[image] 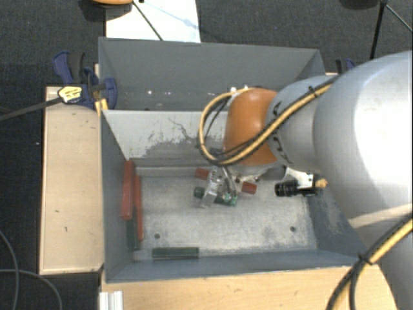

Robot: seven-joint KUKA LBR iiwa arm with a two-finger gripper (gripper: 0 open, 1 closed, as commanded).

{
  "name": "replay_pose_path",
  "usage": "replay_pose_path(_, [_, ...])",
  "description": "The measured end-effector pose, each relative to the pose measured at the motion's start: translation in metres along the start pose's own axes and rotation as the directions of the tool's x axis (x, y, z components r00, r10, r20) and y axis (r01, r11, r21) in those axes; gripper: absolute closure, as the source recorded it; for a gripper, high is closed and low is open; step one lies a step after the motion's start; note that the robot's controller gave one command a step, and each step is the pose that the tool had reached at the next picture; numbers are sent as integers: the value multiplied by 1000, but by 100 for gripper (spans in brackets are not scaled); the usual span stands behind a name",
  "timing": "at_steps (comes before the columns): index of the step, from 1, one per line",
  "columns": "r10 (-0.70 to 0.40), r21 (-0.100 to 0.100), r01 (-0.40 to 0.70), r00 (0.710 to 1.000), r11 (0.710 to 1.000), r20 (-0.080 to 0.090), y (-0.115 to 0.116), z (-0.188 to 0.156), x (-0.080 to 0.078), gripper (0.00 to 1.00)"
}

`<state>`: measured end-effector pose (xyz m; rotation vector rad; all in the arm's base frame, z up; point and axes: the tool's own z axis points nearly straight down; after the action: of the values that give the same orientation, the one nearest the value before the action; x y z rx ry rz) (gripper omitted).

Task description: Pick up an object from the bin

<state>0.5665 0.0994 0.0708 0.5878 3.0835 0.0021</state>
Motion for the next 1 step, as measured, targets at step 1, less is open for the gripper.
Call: replay_pose_path(1, [0, 0, 0, 1000, 1000, 0, 0, 0, 0, 100])
